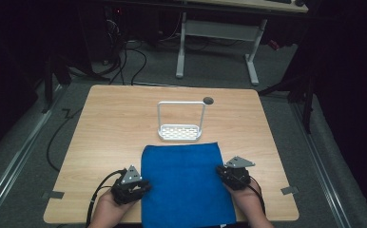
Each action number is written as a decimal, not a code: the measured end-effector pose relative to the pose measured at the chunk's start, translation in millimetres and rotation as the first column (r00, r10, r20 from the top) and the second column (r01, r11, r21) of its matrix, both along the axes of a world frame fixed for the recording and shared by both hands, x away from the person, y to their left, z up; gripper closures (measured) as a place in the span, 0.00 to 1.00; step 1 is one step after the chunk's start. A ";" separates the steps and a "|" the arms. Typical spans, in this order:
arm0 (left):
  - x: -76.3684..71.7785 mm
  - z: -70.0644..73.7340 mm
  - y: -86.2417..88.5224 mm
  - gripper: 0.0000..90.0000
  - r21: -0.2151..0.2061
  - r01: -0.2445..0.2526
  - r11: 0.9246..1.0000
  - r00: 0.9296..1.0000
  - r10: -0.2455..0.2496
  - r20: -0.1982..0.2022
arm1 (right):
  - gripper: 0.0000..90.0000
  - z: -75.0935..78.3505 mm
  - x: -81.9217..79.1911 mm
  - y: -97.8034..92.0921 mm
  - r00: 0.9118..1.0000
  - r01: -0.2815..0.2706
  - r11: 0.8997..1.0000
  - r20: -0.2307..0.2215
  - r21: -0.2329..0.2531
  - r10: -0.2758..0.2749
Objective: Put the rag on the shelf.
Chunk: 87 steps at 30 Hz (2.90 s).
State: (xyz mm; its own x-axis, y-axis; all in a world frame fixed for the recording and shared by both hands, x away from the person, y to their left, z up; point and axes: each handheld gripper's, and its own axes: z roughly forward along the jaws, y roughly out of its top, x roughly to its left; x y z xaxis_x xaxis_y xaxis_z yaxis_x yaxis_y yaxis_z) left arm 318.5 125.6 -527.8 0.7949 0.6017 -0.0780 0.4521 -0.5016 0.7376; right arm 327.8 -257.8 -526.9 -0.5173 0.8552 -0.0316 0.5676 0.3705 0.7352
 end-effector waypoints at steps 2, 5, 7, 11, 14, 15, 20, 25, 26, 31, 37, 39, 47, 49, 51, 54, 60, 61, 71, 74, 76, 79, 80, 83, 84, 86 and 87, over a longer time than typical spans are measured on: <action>4.5 0.9 4.7 0.80 -0.017 -0.046 0.999 0.999 0.047 0.028 | 0.87 3.8 -4.0 -4.4 1.000 0.006 1.000 0.020 0.029 -0.006; 13.5 2.6 11.7 0.75 -0.063 -0.117 0.991 0.991 0.120 0.058 | 0.82 6.6 -8.2 -12.9 0.998 0.031 0.999 0.047 0.042 -0.033; 21.1 3.6 13.1 0.72 -0.077 -0.155 0.985 0.985 0.159 0.061 | 0.80 5.6 -9.0 -18.7 0.998 0.051 0.997 0.043 0.050 -0.053; 39.5 5.4 9.3 0.64 -0.067 -0.226 0.972 0.967 0.232 0.103 | 0.77 4.8 -10.8 -27.9 0.996 0.085 0.993 0.033 0.077 -0.087; 56.9 1.5 3.3 0.59 -0.035 -0.274 0.961 0.955 0.276 0.108 | 0.73 6.3 -11.9 -30.9 0.995 0.093 0.992 0.039 0.085 -0.096; 62.9 0.2 1.5 0.59 -0.030 -0.280 0.959 0.954 0.282 0.101 | 0.72 6.8 -12.1 -31.6 0.994 0.093 0.992 0.044 0.087 -0.097; 85.8 -4.5 -12.7 0.60 0.017 -0.296 0.955 0.950 0.293 0.106 | 0.70 6.9 -12.8 -32.6 0.994 0.092 0.991 0.049 0.093 -0.097; 96.6 -5.1 -19.6 0.67 0.037 -0.303 0.952 0.949 0.298 0.105 | 0.69 6.9 -13.1 -32.4 0.995 0.085 0.992 0.049 0.094 -0.090; 97.5 -4.9 -18.4 0.70 0.028 -0.308 0.951 0.947 0.304 0.100 | 0.68 6.7 -13.2 -32.3 0.995 0.085 0.992 0.049 0.095 -0.090; 97.9 -5.0 -15.5 0.83 0.001 -0.314 0.949 0.945 0.312 0.094 | 0.64 4.4 -13.3 -32.9 0.995 0.082 0.991 0.039 0.107 -0.087; 94.1 -3.9 -10.1 0.92 -0.066 -0.309 0.949 0.943 0.315 0.106 | 0.62 2.7 -12.4 -29.9 0.995 0.084 0.991 0.036 0.108 -0.088; 93.9 -3.7 -8.2 0.94 -0.083 -0.310 0.947 0.944 0.317 0.096 | 0.62 2.8 -11.2 -27.9 0.995 0.089 0.989 0.028 0.121 -0.093; 96.0 -4.4 -8.3 0.95 -0.085 -0.283 0.955 0.954 0.289 0.074 | 0.60 9.1 18.7 -15.2 0.993 0.119 0.988 0.008 0.098 -0.120; 96.8 -4.9 -9.1 0.95 -0.079 -0.280 0.957 0.956 0.285 0.066 | 0.59 8.3 31.0 -12.7 0.991 0.134 0.987 -0.002 0.088 -0.134; 97.0 -4.9 -9.3 0.95 -0.076 -0.279 0.957 0.957 0.283 0.065 | 0.58 7.4 43.9 -10.3 0.989 0.145 0.987 -0.020 0.069 -0.144; 97.4 -5.2 -9.2 0.95 -0.078 -0.278 0.958 0.958 0.282 0.055 | 0.58 6.9 61.9 -7.8 0.987 0.157 0.986 -0.023 0.050 -0.156; 97.2 -5.4 -9.5 0.94 -0.076 -0.275 0.958 0.959 0.280 0.056 | 0.57 5.0 89.2 -1.3 0.987 0.153 0.987 -0.057 0.052 -0.150; 97.2 -5.4 -9.4 0.94 -0.076 -0.275 0.958 0.959 0.279 0.054 | 0.57 3.9 92.1 -0.5 0.987 0.151 0.987 -0.069 0.055 -0.148; 97.3 -5.6 -9.3 0.94 -0.076 -0.268 0.960 0.961 0.272 0.049 | 0.73 0.0 95.5 7.5 0.992 0.114 0.994 -0.047 0.008 -0.113; 97.2 -5.6 -9.2 0.95 -0.078 -0.262 0.962 0.963 0.266 0.047 | 0.81 0.4 94.2 10.2 0.993 0.113 0.994 -0.045 0.001 -0.113; 97.2 -5.5 -8.8 0.95 -0.082 -0.260 0.962 0.964 0.264 0.043 | 0.86 0.5 93.8 10.9 0.992 0.115 0.993 -0.045 0.001 -0.115; 97.4 -5.5 -8.2 0.96 -0.087 -0.257 0.962 0.965 0.261 0.039 | 0.94 0.6 94.1 9.6 0.990 0.128 0.992 -0.055 0.016 -0.127; 97.5 -5.5 -8.3 0.96 -0.087 -0.256 0.963 0.965 0.260 0.038 | 0.96 0.5 94.2 9.3 0.990 0.128 0.992 -0.057 0.019 -0.126; 97.2 -5.4 -8.4 0.96 -0.082 -0.254 0.964 0.965 0.258 0.043 | 0.98 0.6 93.2 11.5 0.993 0.110 0.994 -0.037 -0.011 -0.110; 97.2 -5.4 -8.3 0.96 -0.083 -0.252 0.964 0.966 0.256 0.042 | 0.98 0.9 92.5 12.7 0.994 0.107 0.994 -0.034 -0.019 -0.108; 97.1 -5.3 -7.9 0.96 -0.086 -0.250 0.964 0.966 0.254 0.042 | 0.98 2.5 90.3 12.2 0.994 0.105 0.994 -0.012 -0.019 -0.105; 97.1 -5.2 -7.5 0.97 -0.091 -0.249 0.964 0.966 0.253 0.041 | 0.98 4.2 88.4 11.2 0.994 0.106 0.994 0.001 -0.003 -0.106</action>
State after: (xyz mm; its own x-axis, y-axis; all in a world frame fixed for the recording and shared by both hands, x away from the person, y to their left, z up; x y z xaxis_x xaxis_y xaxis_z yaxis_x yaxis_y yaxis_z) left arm 415.7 118.1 -533.0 0.6234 0.7756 -0.0994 0.5154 -0.3119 0.7982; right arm 416.2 -246.7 -522.7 -0.4241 0.9049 -0.0351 0.6029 0.3111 0.7347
